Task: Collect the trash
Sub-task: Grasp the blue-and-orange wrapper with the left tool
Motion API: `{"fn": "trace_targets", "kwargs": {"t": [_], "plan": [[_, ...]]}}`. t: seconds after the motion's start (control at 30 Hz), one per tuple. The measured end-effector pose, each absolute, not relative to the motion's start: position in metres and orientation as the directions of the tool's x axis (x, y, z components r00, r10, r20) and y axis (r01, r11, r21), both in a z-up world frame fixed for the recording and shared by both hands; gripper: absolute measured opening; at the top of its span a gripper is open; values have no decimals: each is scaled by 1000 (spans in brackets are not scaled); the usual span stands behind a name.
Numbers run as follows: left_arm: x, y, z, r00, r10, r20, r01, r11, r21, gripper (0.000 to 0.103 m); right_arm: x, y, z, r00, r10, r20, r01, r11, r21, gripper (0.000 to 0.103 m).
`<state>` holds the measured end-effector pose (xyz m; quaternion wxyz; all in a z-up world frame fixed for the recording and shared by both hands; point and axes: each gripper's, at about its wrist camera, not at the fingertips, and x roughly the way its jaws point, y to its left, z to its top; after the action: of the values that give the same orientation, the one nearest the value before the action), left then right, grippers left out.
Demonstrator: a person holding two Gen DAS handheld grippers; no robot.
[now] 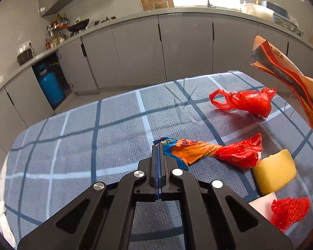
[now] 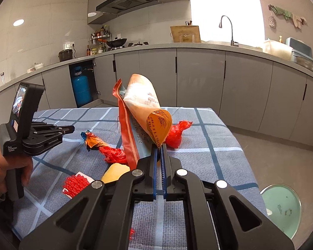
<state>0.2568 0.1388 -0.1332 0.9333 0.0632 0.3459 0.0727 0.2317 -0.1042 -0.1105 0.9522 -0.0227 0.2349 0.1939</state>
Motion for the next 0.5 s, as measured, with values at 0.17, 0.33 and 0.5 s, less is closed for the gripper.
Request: {"fn": "trace_targets", "kwargs": {"t": [0.17, 0.33, 0.5], "plan": [[259, 136, -121, 780, 185, -597, -102, 980, 170, 91, 227, -116, -105, 827, 336, -451, -352, 935, 52, 6], [280, 142, -141, 728, 183, -661, -96, 982, 165, 89, 218, -122, -109, 826, 326, -459, -335, 940, 65, 6], [288, 153, -161, 686, 157, -710, -92, 987, 130, 79, 218, -122, -114, 821, 322, -471, -332, 941, 65, 6]]}}
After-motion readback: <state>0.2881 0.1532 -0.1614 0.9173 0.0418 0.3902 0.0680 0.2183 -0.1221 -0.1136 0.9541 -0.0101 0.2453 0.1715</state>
